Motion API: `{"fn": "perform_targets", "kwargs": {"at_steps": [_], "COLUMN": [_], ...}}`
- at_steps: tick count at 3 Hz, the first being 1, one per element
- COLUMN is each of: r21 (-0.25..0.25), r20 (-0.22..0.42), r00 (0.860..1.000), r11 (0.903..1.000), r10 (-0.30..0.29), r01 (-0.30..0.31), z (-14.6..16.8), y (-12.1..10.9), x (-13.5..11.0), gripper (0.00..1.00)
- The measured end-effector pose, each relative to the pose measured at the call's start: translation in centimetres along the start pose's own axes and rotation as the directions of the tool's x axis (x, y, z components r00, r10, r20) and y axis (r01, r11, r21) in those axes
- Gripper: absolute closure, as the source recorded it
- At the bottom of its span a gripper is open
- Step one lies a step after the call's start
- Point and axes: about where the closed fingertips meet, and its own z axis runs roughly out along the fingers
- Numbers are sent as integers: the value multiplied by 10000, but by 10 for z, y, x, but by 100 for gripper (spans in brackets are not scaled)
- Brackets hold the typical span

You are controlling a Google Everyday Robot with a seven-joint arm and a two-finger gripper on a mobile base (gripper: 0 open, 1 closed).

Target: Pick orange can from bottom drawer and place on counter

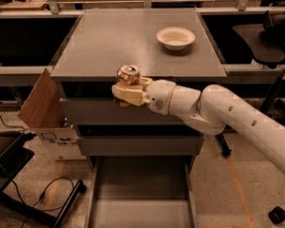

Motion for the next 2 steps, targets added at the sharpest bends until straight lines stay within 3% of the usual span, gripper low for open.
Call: {"fn": "perform_targets", "kwargs": {"at_steps": [1,2], "r21": [484,1089], "r20": [107,439], "r00": [9999,9990], "r11": [9988,9940], "r10": [-79,-117], "r01": [74,68], "z": [-6,-1], "y": [-21,-62], "x": [-43,-90], "gripper": [100,100]}}
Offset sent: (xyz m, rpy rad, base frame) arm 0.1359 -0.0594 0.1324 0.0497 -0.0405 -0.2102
